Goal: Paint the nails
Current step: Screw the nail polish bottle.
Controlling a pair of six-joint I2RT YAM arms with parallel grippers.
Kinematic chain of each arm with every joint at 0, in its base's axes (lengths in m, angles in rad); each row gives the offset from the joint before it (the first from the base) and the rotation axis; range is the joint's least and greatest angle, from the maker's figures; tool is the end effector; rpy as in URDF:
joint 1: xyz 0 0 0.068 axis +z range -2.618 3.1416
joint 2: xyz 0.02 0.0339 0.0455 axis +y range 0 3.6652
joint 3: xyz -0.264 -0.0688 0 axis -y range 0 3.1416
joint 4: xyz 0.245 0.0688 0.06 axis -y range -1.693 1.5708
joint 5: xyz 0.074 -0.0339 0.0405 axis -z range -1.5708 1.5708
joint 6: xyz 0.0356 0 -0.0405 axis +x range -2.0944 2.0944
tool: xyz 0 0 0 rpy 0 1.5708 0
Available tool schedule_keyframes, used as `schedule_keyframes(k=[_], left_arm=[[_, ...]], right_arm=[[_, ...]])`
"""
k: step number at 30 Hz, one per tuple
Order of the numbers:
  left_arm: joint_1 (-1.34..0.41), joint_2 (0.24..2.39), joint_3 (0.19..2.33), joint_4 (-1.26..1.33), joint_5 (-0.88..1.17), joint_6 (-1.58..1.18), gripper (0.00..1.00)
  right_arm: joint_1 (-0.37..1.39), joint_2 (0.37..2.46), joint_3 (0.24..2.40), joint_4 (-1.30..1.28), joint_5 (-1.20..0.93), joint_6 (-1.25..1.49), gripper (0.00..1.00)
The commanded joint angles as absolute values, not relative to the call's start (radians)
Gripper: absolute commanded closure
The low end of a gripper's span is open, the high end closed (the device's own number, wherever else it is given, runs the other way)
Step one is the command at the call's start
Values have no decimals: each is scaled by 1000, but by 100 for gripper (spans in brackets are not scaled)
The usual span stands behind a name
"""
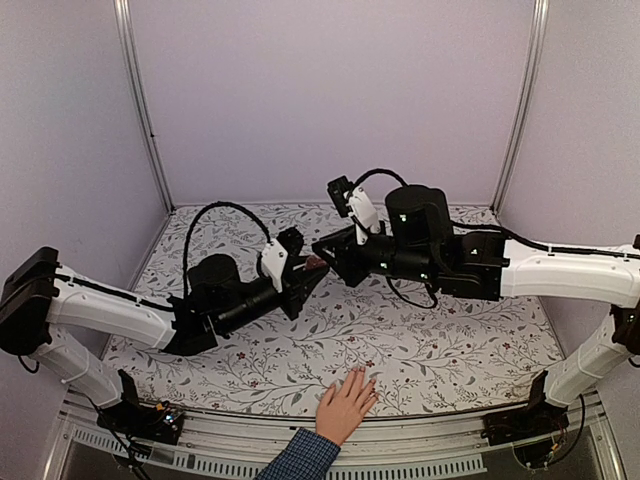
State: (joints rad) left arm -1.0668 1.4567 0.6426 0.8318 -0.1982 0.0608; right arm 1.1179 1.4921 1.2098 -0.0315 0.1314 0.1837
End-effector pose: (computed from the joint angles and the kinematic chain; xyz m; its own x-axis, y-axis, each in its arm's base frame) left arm 0.1562 -0.2686 0.2408 0.0549 0.0238 -0.9982 0.7615 0.6456 0.0573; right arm 0.1596 0.3174 0.3323 -0.2857 -0.1732 -0.9426 -0.7981 0.5874 0.1340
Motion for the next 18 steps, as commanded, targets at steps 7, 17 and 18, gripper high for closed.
schedule_keyframes(k=[7,17,18], left_arm=[[-1049,1397,674,943,-109,25,100],[-984,1331,633,917,504,-33,100],[-978,1333,643,894,593,-36,100]], right_arm=[[1123,1379,1108,-63,30,151,60],[1123,1233,1027,-56,-147,4,15],[1123,1212,1020,-60,-192,-32,12]])
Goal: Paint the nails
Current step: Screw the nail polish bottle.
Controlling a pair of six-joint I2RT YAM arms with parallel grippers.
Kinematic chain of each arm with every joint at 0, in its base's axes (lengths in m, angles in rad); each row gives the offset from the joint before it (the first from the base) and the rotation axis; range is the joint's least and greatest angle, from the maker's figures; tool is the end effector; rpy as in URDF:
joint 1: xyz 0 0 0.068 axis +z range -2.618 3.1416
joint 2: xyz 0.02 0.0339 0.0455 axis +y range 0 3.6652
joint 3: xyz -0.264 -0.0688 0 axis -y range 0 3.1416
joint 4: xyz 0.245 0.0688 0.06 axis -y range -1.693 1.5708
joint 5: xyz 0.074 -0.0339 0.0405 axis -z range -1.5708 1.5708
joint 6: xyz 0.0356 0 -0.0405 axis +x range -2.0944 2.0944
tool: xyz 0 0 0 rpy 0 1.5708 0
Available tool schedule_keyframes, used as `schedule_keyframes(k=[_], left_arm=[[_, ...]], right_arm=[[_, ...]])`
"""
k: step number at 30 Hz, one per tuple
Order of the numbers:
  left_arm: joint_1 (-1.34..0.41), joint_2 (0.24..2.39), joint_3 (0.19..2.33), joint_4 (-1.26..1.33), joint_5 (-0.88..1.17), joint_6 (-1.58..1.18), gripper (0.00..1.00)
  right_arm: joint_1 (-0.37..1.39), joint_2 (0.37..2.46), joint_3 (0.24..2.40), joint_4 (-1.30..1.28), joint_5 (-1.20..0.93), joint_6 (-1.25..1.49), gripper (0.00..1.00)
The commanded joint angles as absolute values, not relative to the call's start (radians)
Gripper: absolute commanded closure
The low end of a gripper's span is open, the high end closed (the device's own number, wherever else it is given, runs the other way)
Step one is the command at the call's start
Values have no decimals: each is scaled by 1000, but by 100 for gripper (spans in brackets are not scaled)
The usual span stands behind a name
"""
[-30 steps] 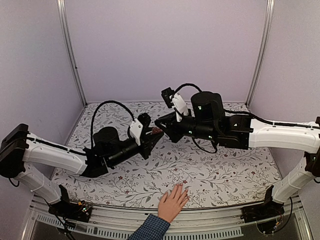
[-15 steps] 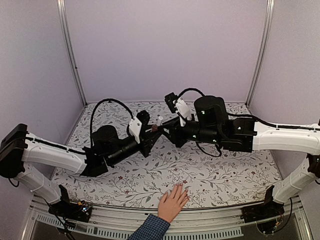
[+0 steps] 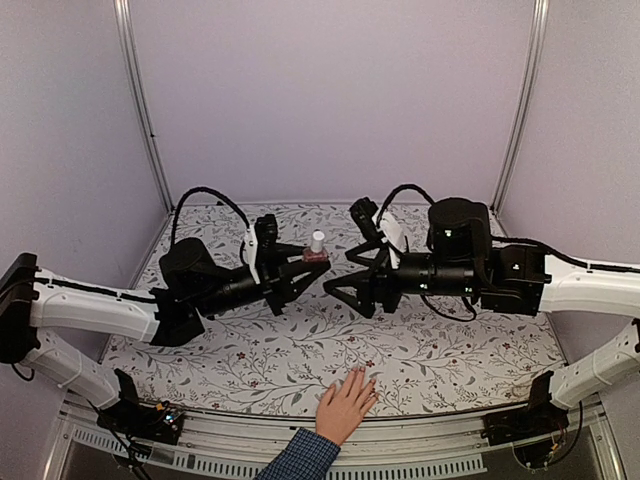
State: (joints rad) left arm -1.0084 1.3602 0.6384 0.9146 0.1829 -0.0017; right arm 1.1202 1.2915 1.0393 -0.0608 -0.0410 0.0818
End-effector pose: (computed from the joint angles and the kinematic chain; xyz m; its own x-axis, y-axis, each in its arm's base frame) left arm 0.1520 -0.2533 0.2757 0.1006 -0.1627 -0.9815 0.9272 0.3730 0.0332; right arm 0.1309 0.2740 0.3305 -0.2085 -0.2436 -0.9472 -0.9024 0.4213 0.0903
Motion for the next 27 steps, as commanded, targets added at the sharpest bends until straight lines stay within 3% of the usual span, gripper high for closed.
schedule_keyframes(k=[1,7,13,27], left_arm=[[-976,1335,657,865,661,-37,100],[-976,1369,716,785,970,-55,100],[-986,1446,765,849,1173,-151,100],[-1010,1540,830,871,1272,-216,100]], right_arm=[[1123,1190,1018,-67,-233,-55,10],[1126,1128,1047,-157,-460,-238,11],[1176,1154,1133,-250,-527,-384,19],[1269,1291,1277,-366,-508,-464,46]])
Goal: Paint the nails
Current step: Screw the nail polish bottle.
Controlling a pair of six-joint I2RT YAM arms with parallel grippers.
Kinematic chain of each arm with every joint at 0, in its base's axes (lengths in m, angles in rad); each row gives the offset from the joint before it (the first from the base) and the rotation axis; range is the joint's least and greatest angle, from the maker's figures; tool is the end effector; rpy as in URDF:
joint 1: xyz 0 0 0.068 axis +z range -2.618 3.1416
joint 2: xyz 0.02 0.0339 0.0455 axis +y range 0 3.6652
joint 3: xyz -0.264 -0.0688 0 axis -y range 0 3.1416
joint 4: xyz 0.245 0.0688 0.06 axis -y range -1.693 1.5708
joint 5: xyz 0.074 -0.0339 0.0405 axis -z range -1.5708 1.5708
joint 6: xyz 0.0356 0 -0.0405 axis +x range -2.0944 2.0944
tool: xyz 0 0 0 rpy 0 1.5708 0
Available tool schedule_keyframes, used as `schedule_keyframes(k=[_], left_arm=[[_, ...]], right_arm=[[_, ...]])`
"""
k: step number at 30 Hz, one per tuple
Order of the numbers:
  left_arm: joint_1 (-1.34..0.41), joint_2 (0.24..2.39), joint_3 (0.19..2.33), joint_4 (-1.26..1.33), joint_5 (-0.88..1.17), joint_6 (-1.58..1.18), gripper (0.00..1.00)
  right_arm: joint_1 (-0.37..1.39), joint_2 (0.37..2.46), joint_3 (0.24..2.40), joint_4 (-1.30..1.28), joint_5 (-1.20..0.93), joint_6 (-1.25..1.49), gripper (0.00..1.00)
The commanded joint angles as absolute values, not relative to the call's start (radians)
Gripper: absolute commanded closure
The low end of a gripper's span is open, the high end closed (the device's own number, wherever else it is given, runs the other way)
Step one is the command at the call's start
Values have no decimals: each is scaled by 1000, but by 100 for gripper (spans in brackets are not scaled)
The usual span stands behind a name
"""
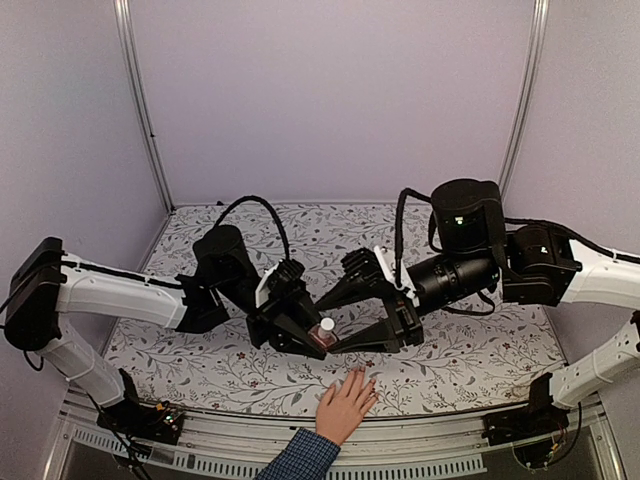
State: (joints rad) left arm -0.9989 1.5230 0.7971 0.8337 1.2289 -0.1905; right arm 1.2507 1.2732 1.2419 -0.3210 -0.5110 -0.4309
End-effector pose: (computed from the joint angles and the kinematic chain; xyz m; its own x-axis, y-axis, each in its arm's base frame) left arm 0.1428 -0.2838 0.2687 -0.0922 0.0259 -0.9954 0.7856 -0.6123 -0.0887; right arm 0.0741 0.2788 0.3819 0.3075 -0.2302 -0.9233 -0.9288 -0.2833 -0.2387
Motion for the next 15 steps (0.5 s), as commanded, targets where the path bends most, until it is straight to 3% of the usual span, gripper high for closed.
schedule_keyframes(k=[1,15], left_arm=[[-1011,1541,832,872,1273,-218,100],[-1015,1551,842,886,1271,-220,100]], right_arm=[[1273,1294,1276,-367,-503,-466,47],[1284,1306,1269,-370,-489,-468,84]])
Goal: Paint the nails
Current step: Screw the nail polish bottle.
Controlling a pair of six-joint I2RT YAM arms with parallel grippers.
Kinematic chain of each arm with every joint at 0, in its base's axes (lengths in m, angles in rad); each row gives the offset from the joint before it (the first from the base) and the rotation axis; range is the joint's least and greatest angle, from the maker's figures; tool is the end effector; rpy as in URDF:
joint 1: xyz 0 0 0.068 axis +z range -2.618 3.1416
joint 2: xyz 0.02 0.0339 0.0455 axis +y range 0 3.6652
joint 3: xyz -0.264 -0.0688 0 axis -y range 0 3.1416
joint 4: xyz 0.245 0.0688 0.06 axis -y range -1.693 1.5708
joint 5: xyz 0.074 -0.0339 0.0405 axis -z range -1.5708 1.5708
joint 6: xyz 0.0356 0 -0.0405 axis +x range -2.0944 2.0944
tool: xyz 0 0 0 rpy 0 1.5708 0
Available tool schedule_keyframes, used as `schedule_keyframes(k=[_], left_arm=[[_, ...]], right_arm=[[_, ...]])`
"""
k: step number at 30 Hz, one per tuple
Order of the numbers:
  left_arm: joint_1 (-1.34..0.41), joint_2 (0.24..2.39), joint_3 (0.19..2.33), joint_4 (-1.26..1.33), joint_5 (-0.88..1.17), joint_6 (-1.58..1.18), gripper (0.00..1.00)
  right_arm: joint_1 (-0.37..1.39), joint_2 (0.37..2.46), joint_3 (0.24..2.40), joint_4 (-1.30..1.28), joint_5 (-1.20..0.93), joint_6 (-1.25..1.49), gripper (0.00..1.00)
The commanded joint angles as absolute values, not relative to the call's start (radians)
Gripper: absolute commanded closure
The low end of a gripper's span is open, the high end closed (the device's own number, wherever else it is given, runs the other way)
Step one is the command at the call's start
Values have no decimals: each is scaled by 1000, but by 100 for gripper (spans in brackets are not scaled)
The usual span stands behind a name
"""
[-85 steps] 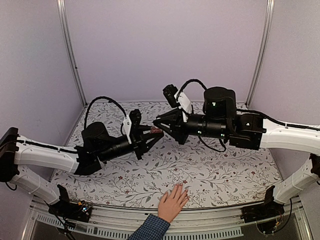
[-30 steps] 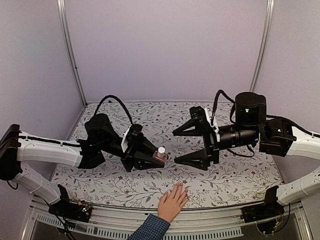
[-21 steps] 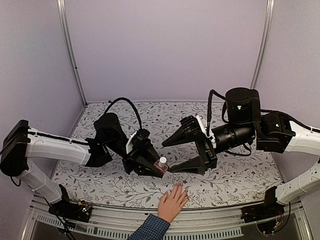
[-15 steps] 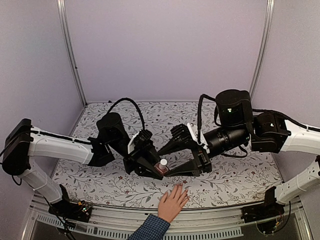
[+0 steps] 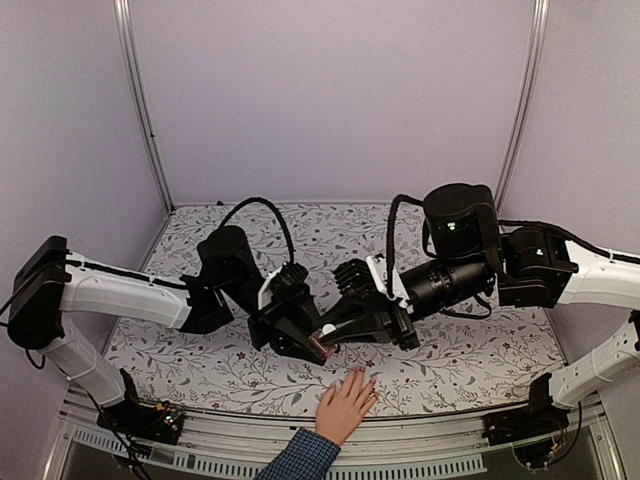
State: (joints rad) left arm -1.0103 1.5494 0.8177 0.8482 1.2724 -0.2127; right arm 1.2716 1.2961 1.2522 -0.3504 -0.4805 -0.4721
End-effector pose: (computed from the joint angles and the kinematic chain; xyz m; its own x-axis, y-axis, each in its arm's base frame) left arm 0.1416 -0.2897 0.2682 -0.0987 0.0405 -0.9943 0.7497 -0.6540 -0.1011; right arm 0.0707 0.2851 0.3762 0.3417 -0.2604 -0.9030 -0.9182 -0.2973 -0.2617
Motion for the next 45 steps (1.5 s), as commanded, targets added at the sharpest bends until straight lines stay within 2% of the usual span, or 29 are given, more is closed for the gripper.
schedule_keyframes(k=[1,14,19,34,45], left_arm=[[-1015,1547,841,886,1270,-218,100],[-1008,1464,819,846,1149,-150,100],[-999,1425,787,886,1085,-147,100],[-983,1331,710,944,758,-100,100],[-978,1291,648,1049,503,-96,100]], right_arm=[[1284,1308,1269,-368,-491,-466,84],[1283,1332,1257,-359,-466,-409,93],[1266,1336,1254,-346,-463,-374,100],[1239,1351,1228,-297,-363,-273,100],[1217,1360,1207,-238,-216,-185,100]])
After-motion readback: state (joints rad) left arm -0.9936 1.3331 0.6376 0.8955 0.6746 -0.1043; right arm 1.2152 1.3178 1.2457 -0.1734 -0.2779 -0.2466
